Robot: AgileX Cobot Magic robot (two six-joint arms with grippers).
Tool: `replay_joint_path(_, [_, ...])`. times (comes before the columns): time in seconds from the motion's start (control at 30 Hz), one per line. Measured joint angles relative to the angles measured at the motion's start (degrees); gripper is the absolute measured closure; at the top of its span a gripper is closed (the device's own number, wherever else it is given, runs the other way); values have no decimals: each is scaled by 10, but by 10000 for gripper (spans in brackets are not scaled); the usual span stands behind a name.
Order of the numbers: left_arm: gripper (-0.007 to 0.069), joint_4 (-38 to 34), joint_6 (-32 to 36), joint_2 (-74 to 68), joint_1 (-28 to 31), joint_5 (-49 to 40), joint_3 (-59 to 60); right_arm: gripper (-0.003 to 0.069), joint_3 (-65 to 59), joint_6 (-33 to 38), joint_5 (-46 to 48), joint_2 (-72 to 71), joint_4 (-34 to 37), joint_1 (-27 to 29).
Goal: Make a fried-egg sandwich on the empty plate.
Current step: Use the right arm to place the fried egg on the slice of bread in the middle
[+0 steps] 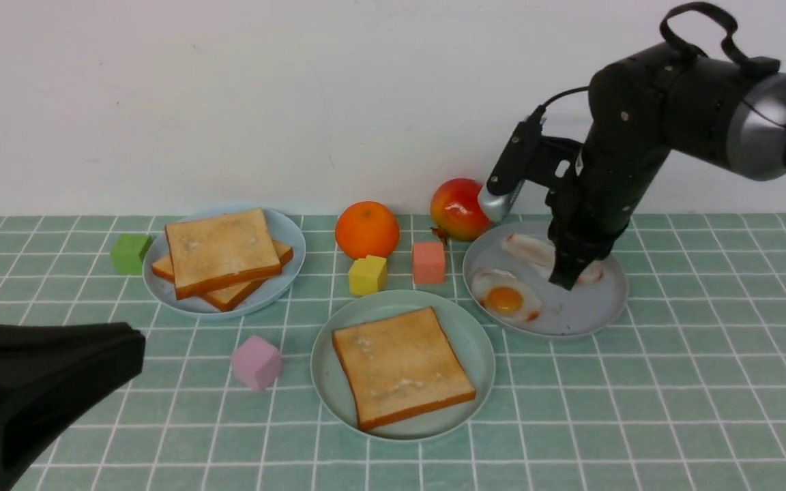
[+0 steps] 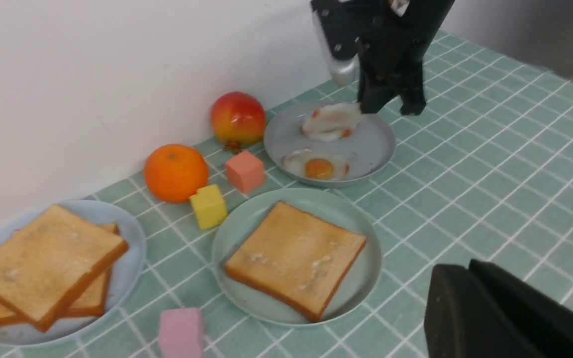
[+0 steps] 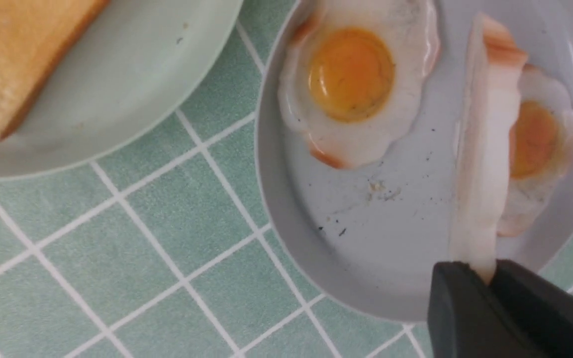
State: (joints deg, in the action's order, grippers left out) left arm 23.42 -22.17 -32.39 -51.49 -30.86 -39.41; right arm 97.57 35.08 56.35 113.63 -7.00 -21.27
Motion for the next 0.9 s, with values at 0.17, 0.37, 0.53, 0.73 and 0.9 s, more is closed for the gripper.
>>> replay_joint_path(0.17, [596,70,-75,0,0,-31,0,589,-1,-15,4,-32,-2,-14])
replay_joint_path(0.37, [596,175,-214,0,0,-66,0,589,-18,-62,10,-82,-32,-75])
replay_joint_path(0.53, [596,198,-255,0,0,-94,0,589,-64,-128,3,-110,-64,-148])
replay_joint_path(0.73, [596,198,-259,0,0,-89,0,589,-113,-160,-48,-107,-73,-207])
replay_joint_path(0.9, [594,193,-259,0,0,-73,0,589,-117,-179,-91,-77,-78,-216])
